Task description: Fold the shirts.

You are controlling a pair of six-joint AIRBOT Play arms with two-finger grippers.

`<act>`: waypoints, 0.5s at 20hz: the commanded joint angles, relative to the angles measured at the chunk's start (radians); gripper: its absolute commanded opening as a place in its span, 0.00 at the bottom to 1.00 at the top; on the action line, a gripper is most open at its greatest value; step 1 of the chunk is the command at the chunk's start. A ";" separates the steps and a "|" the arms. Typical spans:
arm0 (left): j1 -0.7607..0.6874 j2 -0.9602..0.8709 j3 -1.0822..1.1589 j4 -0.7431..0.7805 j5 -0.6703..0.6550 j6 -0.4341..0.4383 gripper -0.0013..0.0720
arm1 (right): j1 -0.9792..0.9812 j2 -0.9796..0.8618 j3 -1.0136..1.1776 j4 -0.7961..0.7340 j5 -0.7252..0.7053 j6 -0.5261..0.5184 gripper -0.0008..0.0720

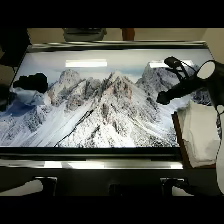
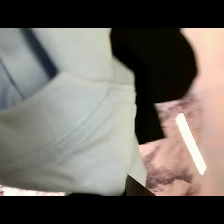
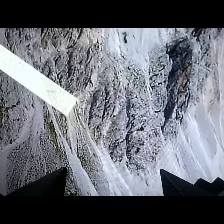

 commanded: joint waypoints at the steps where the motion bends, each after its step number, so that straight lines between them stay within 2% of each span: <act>1: -0.153 0.284 0.009 -0.002 -0.016 0.066 0.06 | 0.001 0.077 0.000 -0.004 0.018 -0.012 0.93; 5: -0.492 0.564 0.008 -0.002 -0.068 0.031 0.06 | 0.001 0.227 0.000 -0.069 0.045 -0.011 0.93; 8: -0.795 0.621 -0.019 -0.002 -0.134 -0.041 0.06 | 0.001 0.329 0.000 -0.128 0.113 -0.008 0.93; 10: -0.959 0.598 -0.051 0.013 -0.138 -0.042 0.06 | 0.001 0.382 0.000 -0.165 0.178 -0.008 0.93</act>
